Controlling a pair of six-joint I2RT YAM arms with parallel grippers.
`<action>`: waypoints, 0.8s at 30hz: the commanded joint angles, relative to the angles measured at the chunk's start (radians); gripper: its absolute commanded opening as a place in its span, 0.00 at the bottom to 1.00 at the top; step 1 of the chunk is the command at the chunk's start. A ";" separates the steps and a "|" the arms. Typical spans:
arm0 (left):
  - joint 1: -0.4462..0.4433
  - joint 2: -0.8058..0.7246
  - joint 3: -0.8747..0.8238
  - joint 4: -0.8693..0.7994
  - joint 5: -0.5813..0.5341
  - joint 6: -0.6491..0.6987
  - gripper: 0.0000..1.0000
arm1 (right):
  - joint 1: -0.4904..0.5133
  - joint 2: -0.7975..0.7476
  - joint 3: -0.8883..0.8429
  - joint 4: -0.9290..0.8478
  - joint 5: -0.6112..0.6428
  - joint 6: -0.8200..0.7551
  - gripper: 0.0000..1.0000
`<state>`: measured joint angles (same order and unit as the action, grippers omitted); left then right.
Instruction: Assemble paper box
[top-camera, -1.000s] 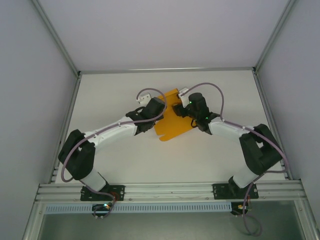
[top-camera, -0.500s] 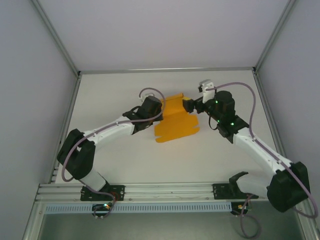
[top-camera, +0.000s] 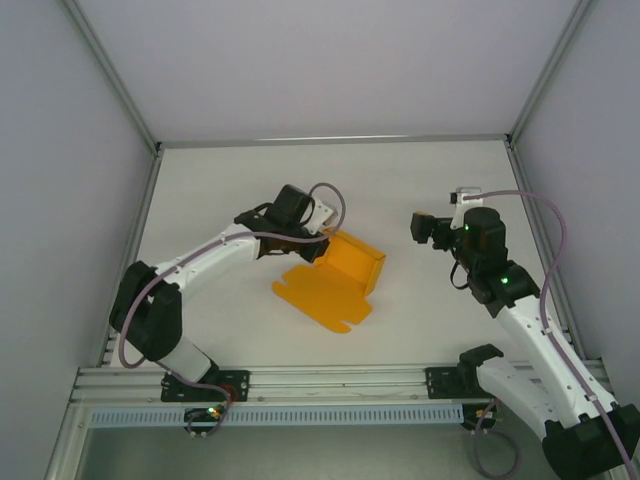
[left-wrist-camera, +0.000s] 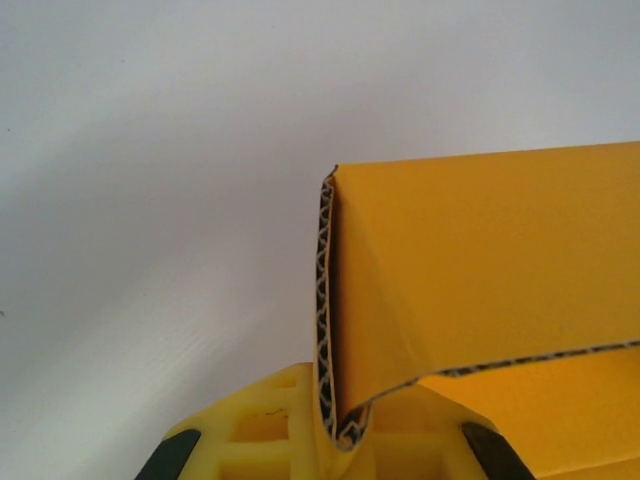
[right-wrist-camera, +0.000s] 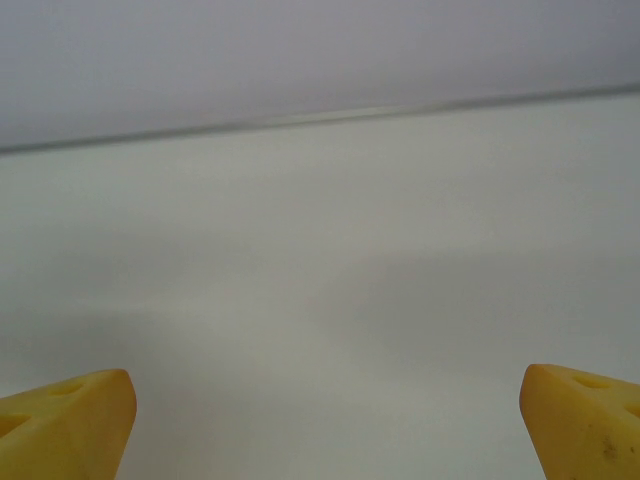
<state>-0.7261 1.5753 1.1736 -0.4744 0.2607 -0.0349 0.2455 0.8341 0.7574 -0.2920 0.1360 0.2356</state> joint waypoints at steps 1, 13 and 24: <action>-0.012 -0.009 0.036 -0.171 -0.018 0.216 0.00 | -0.005 -0.004 -0.004 -0.091 0.030 0.017 1.00; -0.069 0.308 0.314 -0.439 -0.405 0.417 0.00 | -0.009 0.001 -0.020 -0.133 0.054 -0.027 1.00; -0.105 0.517 0.620 -0.618 -0.434 0.493 0.77 | -0.027 -0.010 -0.050 -0.138 0.070 -0.043 1.00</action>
<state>-0.8291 2.1178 1.7302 -1.0004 -0.1764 0.4088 0.2253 0.8368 0.7227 -0.4023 0.1814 0.2081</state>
